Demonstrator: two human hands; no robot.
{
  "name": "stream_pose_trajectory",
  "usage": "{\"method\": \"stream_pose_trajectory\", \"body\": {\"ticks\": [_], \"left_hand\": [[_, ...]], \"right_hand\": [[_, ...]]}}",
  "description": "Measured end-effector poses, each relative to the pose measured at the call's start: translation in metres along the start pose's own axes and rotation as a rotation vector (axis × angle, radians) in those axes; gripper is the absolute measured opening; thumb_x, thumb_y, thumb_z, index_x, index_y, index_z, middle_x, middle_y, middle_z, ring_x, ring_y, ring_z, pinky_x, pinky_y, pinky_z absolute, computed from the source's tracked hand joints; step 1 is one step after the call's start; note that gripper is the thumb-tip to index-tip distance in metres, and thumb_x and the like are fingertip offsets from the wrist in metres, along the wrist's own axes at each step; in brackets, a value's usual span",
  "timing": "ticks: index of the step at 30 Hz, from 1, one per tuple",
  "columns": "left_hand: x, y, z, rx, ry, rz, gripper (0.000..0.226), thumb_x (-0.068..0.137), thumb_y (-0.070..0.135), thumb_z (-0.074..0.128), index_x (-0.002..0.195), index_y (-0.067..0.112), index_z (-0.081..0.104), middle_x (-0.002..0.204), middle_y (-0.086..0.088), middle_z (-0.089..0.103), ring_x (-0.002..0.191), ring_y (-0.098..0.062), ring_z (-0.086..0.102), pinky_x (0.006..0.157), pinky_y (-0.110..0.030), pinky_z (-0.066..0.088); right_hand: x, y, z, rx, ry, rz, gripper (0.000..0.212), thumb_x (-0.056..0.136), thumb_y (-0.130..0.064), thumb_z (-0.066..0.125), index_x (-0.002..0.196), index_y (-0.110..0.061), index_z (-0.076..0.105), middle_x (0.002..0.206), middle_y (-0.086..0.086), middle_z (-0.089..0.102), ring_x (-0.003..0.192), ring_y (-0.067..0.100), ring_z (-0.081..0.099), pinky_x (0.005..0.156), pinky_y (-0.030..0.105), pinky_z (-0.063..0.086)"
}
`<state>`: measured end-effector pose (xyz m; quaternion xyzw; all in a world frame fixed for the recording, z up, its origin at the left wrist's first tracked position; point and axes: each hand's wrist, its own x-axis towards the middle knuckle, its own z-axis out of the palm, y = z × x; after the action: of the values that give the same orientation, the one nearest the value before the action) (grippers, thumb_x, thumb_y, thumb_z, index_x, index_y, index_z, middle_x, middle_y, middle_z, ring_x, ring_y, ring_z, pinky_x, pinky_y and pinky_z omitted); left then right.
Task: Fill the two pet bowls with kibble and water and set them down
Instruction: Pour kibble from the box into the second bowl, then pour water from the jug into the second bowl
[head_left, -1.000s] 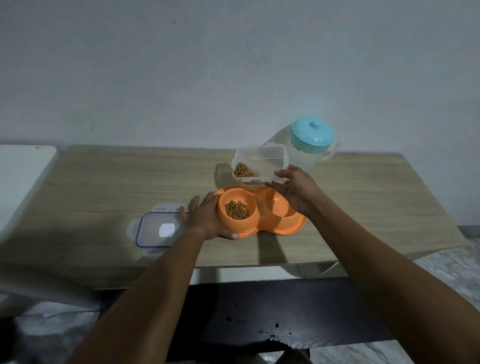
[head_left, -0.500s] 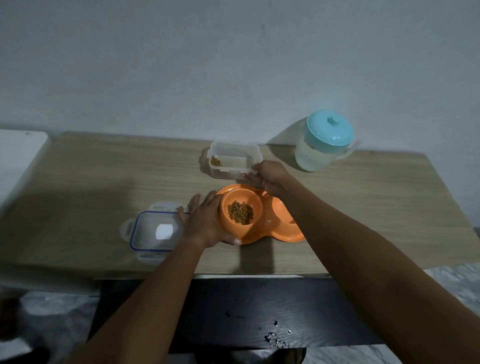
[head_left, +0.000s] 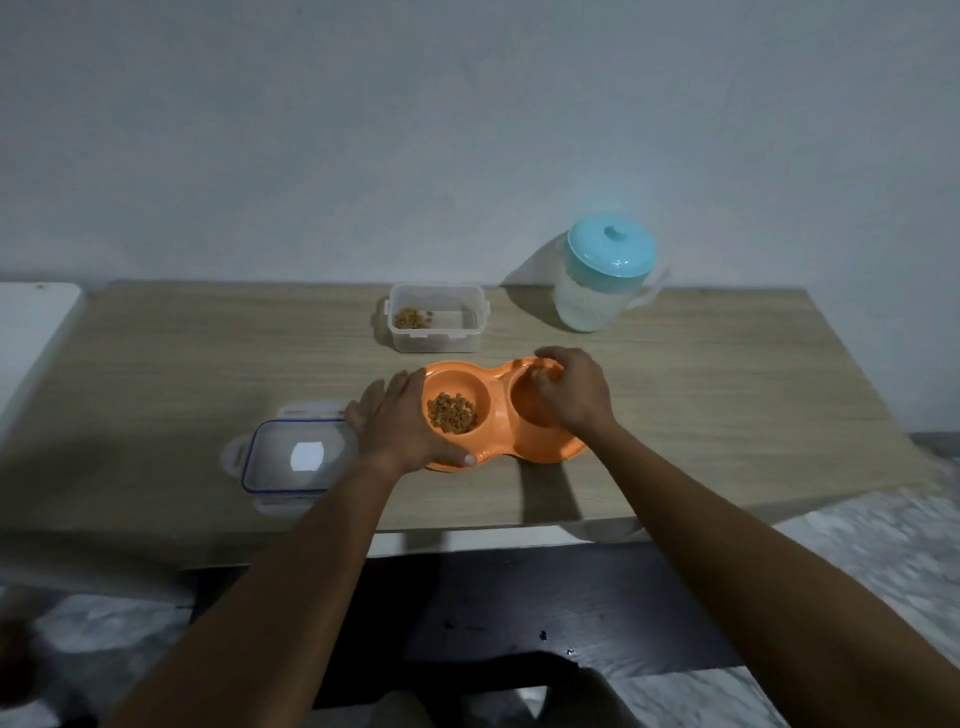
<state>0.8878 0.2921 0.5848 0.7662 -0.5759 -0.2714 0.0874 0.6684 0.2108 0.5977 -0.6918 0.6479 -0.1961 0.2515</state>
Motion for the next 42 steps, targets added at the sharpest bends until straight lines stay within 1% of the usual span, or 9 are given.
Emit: {"method": "stream_pose_trajectory", "body": {"ticks": [7, 10, 13, 19, 22, 30, 33, 37, 42], "left_hand": [[-0.008, 0.055, 0.01, -0.016, 0.015, -0.069, 0.127, 0.031, 0.065, 0.086, 0.142, 0.029, 0.036, 0.139, 0.003, 0.054, 0.128, -0.025, 0.05, 0.097, -0.046, 0.042], [-0.008, 0.078, 0.02, -0.052, -0.018, -0.077, 0.138, 0.036, 0.055, 0.091, 0.153, 0.031, 0.02, 0.156, 0.001, 0.037, 0.14, -0.025, 0.039, 0.105, -0.049, 0.042], [-0.003, 0.099, 0.03, -0.065, -0.057, -0.102, 0.143, 0.042, 0.043, 0.094, 0.157, 0.029, 0.009, 0.162, -0.003, 0.022, 0.147, -0.027, 0.026, 0.111, -0.05, 0.037], [0.006, 0.115, 0.04, -0.081, -0.044, -0.18, 0.144, 0.04, 0.029, 0.098, 0.157, 0.024, 0.015, 0.159, -0.008, 0.029, 0.144, -0.031, 0.032, 0.109, -0.05, 0.04], [0.01, 0.119, 0.04, -0.059, -0.054, -0.176, 0.147, 0.036, 0.029, 0.098, 0.157, 0.019, 0.015, 0.157, -0.012, 0.033, 0.142, -0.033, 0.036, 0.107, -0.05, 0.042], [0.011, 0.121, 0.042, -0.144, -0.049, -0.227, 0.142, 0.04, 0.013, 0.097, 0.157, 0.018, 0.017, 0.158, -0.015, 0.028, 0.144, -0.034, 0.032, 0.11, -0.046, 0.038], [0.011, 0.122, 0.045, -0.11, -0.054, -0.248, 0.143, 0.042, 0.015, 0.097, 0.158, 0.022, 0.013, 0.161, -0.012, 0.022, 0.146, -0.032, 0.028, 0.112, -0.046, 0.036], [0.012, 0.123, 0.047, -0.091, -0.059, -0.253, 0.14, 0.046, 0.015, 0.097, 0.158, 0.024, 0.012, 0.162, -0.012, 0.017, 0.147, -0.033, 0.025, 0.113, -0.048, 0.034], [0.013, 0.119, 0.047, -0.105, -0.049, -0.226, 0.14, 0.044, 0.017, 0.097, 0.157, 0.021, 0.014, 0.161, -0.014, 0.02, 0.146, -0.033, 0.026, 0.112, -0.043, 0.035]], "right_hand": [[-0.016, 0.055, -0.034, 0.088, -0.081, 0.13, 0.051, 0.091, 0.002, 0.05, 0.14, -0.009, 0.062, 0.14, 0.017, 0.063, 0.133, 0.035, 0.054, 0.11, 0.038, 0.041], [-0.011, 0.071, -0.055, 0.154, -0.127, 0.153, 0.048, 0.093, 0.003, 0.05, 0.138, -0.008, 0.063, 0.139, 0.016, 0.064, 0.133, 0.034, 0.055, 0.111, 0.039, 0.041], [0.001, 0.081, -0.075, 0.258, -0.136, 0.172, 0.041, 0.098, -0.014, 0.058, 0.14, -0.013, 0.061, 0.141, 0.014, 0.061, 0.129, 0.03, 0.057, 0.11, 0.042, 0.045], [0.056, 0.076, -0.107, 0.637, 0.131, 0.276, 0.069, 0.094, -0.046, 0.057, 0.155, -0.021, 0.038, 0.159, 0.012, 0.04, 0.14, 0.031, 0.047, 0.114, 0.05, 0.042], [0.082, 0.07, -0.111, 0.733, 0.167, 0.281, 0.071, 0.097, -0.053, 0.054, 0.158, -0.023, 0.031, 0.164, 0.008, 0.03, 0.144, 0.03, 0.041, 0.113, 0.042, 0.04], [0.126, 0.07, -0.119, 0.772, 0.077, 0.375, 0.094, 0.072, -0.081, 0.062, 0.134, -0.011, 0.056, 0.135, 0.008, 0.059, 0.114, 0.025, 0.059, 0.091, 0.039, 0.051], [0.13, 0.07, -0.123, 0.892, 0.026, 0.377, 0.063, 0.078, -0.062, 0.074, 0.116, -0.014, 0.064, 0.121, 0.005, 0.066, 0.104, 0.023, 0.062, 0.08, 0.032, 0.049], [0.124, 0.07, -0.122, 1.021, -0.019, 0.384, 0.069, 0.078, -0.05, 0.08, 0.133, -0.013, 0.061, 0.12, 0.0, 0.061, 0.106, 0.019, 0.058, 0.078, 0.03, 0.046], [0.109, 0.07, -0.126, 1.099, 0.049, 0.418, 0.043, 0.074, -0.043, 0.086, 0.103, -0.018, 0.067, 0.1, -0.005, 0.068, 0.091, 0.013, 0.064, 0.069, 0.03, 0.051]]}}
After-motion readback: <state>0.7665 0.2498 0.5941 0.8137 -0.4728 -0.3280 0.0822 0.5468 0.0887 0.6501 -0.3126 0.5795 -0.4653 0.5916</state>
